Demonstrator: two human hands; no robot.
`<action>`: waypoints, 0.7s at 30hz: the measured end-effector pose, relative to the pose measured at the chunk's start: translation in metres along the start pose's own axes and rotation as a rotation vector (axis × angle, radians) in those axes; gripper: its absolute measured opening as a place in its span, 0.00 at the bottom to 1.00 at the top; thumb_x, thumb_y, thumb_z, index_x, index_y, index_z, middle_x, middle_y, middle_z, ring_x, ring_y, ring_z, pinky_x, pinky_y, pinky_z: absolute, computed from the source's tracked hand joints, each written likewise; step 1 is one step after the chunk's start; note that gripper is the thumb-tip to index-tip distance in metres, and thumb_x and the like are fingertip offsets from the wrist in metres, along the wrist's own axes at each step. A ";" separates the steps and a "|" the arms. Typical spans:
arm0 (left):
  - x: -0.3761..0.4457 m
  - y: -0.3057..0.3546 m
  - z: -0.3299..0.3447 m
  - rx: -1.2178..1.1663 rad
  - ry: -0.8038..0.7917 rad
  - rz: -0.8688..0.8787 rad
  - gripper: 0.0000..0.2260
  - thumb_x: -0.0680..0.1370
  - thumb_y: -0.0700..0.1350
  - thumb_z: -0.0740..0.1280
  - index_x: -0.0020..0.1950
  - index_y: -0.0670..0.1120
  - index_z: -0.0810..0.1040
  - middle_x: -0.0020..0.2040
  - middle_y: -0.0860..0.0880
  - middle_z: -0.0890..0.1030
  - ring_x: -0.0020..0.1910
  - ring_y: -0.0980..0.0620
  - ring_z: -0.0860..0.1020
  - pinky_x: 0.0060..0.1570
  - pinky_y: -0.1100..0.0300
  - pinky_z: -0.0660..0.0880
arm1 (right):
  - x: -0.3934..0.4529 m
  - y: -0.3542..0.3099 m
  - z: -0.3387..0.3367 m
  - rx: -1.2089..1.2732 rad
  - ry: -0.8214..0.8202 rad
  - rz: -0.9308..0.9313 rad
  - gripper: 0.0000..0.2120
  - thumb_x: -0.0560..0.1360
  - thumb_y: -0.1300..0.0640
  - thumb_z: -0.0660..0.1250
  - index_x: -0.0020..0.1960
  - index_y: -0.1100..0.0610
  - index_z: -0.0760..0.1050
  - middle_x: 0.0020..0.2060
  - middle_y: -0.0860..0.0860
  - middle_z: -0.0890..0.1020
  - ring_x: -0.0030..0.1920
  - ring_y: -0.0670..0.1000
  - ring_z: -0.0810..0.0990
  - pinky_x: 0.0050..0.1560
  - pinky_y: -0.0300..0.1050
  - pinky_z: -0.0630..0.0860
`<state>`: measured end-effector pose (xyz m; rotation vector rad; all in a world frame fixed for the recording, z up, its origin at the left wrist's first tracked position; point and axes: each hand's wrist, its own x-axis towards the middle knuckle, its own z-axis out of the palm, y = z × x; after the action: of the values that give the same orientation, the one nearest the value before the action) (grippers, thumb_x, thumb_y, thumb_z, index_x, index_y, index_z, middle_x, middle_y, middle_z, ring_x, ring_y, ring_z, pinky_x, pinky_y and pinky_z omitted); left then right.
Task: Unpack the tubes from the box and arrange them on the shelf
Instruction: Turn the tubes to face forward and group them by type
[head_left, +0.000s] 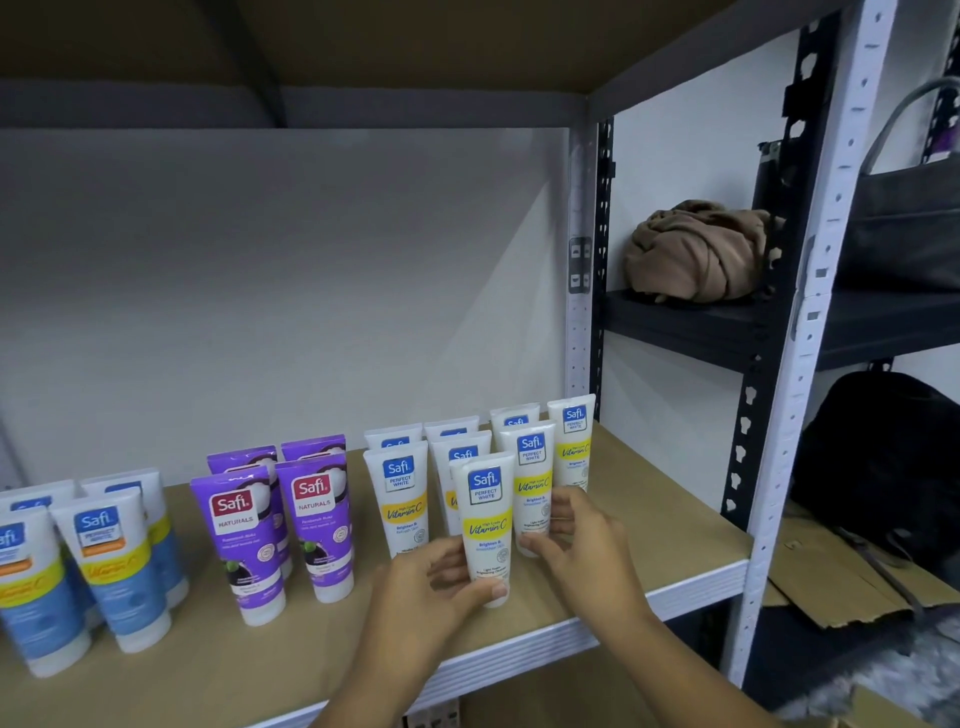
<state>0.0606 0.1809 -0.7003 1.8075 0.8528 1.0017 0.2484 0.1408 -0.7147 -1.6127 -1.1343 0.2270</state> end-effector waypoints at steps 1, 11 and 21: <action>0.000 0.001 0.000 0.000 0.001 -0.001 0.19 0.65 0.41 0.81 0.53 0.52 0.84 0.46 0.57 0.87 0.48 0.58 0.85 0.49 0.66 0.80 | 0.000 0.000 0.000 0.002 -0.003 0.003 0.20 0.69 0.57 0.78 0.57 0.48 0.75 0.47 0.40 0.83 0.47 0.37 0.82 0.51 0.35 0.80; -0.005 0.006 -0.002 0.052 -0.006 0.027 0.17 0.67 0.45 0.80 0.54 0.55 0.84 0.47 0.61 0.86 0.49 0.61 0.83 0.45 0.72 0.77 | 0.002 0.002 0.002 -0.013 0.001 -0.020 0.20 0.69 0.54 0.77 0.59 0.47 0.76 0.48 0.39 0.83 0.47 0.36 0.81 0.48 0.28 0.77; -0.005 0.003 -0.002 0.100 0.024 0.051 0.17 0.67 0.49 0.80 0.54 0.56 0.85 0.49 0.60 0.85 0.49 0.60 0.83 0.51 0.63 0.79 | -0.001 0.002 0.002 0.002 0.004 -0.028 0.20 0.70 0.56 0.77 0.59 0.48 0.76 0.48 0.40 0.83 0.47 0.36 0.82 0.51 0.32 0.78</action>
<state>0.0571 0.1761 -0.6979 1.9134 0.8894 1.0306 0.2477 0.1418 -0.7178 -1.5940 -1.1530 0.2061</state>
